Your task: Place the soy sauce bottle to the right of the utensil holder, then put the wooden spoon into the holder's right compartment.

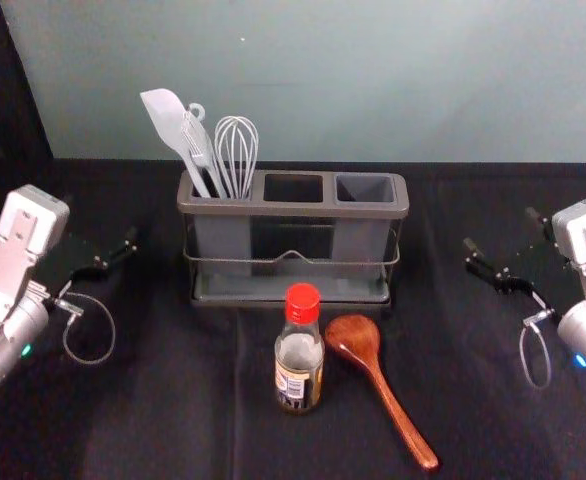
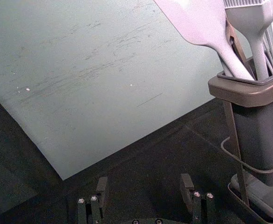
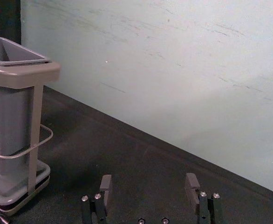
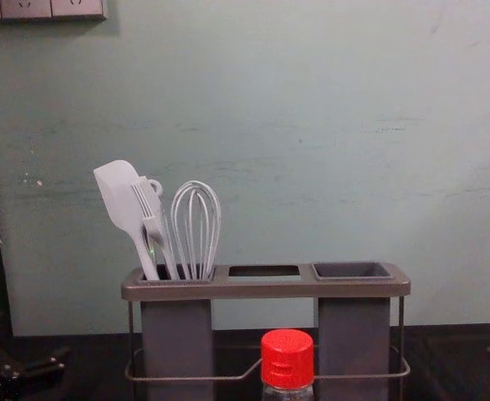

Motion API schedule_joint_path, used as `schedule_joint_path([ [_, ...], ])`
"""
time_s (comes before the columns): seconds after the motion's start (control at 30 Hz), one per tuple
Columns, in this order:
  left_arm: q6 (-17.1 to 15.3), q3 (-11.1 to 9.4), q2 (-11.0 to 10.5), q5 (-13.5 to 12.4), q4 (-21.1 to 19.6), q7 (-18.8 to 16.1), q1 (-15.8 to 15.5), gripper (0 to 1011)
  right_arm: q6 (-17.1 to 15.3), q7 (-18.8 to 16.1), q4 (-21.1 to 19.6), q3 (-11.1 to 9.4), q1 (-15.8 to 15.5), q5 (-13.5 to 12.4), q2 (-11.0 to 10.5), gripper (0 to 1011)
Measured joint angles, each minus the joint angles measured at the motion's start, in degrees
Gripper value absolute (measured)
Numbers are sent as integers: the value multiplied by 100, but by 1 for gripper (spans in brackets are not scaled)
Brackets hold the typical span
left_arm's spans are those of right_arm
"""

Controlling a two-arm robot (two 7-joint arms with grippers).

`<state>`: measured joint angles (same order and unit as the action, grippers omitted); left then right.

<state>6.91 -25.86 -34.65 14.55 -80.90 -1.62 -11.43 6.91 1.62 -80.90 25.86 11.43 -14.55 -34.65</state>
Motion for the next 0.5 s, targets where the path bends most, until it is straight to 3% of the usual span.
schedule_joint_path([
  [0.5,0,0,0,0,0,0,0,1000,0,0,0,0,0,0,0,1002],
])
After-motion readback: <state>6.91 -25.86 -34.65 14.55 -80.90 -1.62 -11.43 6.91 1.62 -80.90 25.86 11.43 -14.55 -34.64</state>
